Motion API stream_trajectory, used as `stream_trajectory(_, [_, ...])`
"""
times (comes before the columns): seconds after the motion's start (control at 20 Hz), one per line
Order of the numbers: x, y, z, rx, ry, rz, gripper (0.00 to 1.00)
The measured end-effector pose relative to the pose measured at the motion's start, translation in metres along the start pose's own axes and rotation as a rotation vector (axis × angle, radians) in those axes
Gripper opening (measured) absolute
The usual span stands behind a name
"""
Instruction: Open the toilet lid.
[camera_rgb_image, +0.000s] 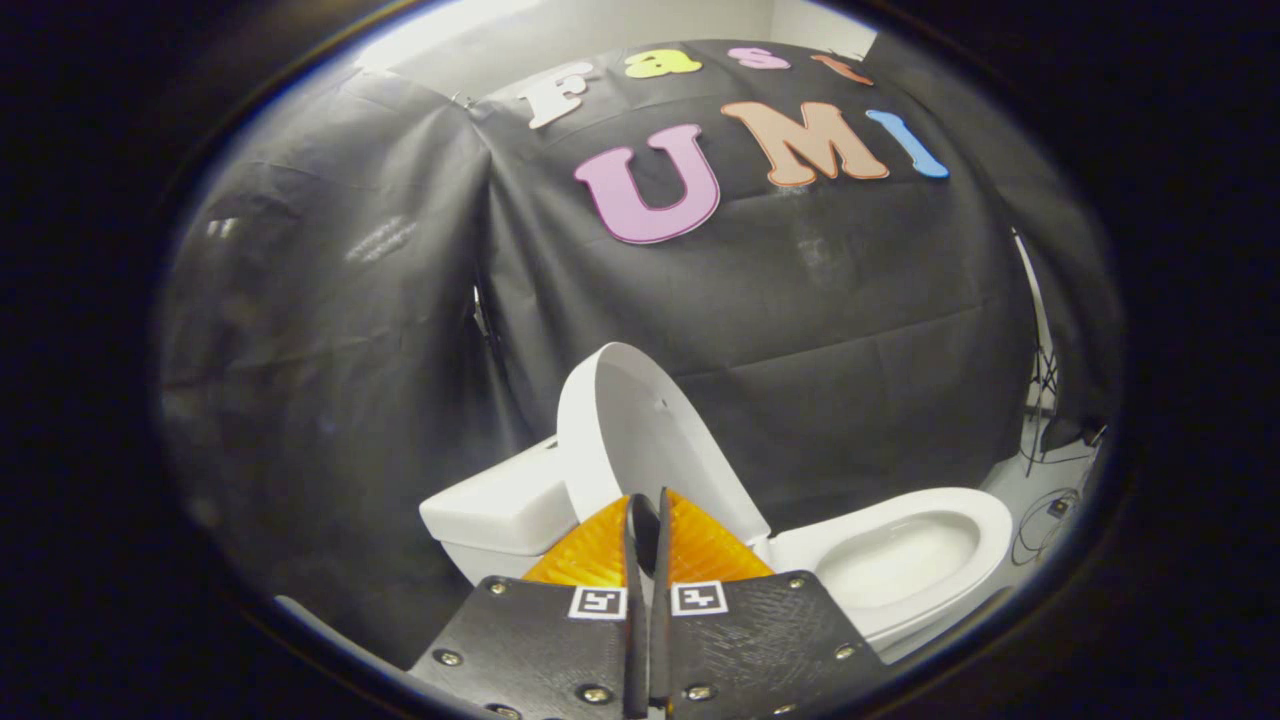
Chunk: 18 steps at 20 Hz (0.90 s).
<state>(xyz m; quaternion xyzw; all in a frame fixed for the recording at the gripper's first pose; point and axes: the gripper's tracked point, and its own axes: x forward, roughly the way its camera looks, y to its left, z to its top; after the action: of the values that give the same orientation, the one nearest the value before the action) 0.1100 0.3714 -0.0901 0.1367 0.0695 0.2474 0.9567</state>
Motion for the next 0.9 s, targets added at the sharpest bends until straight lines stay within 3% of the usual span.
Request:
stream_trajectory(0.15, [-0.001,0.004,-0.004,0.013,0.003,0.024,0.02])
stream_trajectory(0.25, [0.0,0.006,-0.005,0.029,-0.005,0.032,0.12])
stream_trajectory(0.35, [0.001,0.01,-0.011,0.026,0.014,0.046,0.15])
stream_trajectory(0.4, [0.001,0.009,-0.014,0.023,0.023,0.039,0.25])
stream_trajectory(0.9, [-0.016,-0.016,0.014,-0.05,0.025,-0.026,0.74])
